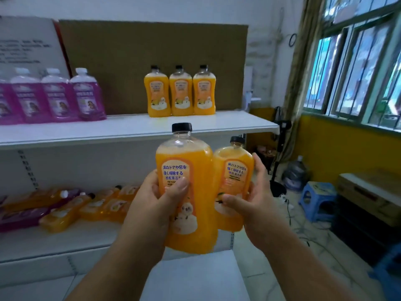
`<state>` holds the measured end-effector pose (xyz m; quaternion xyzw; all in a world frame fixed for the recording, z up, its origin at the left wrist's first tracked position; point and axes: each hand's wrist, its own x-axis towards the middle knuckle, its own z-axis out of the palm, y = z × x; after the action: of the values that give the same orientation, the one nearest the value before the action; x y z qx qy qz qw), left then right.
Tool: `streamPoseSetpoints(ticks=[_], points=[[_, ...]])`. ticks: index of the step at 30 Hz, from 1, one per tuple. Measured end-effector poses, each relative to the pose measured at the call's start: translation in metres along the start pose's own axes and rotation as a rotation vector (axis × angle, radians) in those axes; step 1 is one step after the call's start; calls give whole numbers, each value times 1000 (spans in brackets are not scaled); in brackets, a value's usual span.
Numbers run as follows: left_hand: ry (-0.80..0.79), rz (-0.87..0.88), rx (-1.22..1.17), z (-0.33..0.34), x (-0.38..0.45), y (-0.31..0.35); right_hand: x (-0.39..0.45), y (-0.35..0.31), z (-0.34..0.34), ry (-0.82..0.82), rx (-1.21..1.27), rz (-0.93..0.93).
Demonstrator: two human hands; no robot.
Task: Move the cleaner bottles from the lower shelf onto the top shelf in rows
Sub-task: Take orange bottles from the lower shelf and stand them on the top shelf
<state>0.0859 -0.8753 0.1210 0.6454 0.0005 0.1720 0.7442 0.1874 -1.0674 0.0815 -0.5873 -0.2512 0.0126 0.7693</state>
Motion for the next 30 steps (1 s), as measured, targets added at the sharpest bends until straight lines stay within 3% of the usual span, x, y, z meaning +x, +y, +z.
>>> streamPoseSetpoints(ticks=[7,12,30], points=[[-41,96,-2,37,41,52,48,-85,-22,226,-267,-309],[-68,148,66,51,95,74,107,-113,-31,249,-360,-393],[108,187,517,80,289,82,297,-82,-90,161,-518,-248]])
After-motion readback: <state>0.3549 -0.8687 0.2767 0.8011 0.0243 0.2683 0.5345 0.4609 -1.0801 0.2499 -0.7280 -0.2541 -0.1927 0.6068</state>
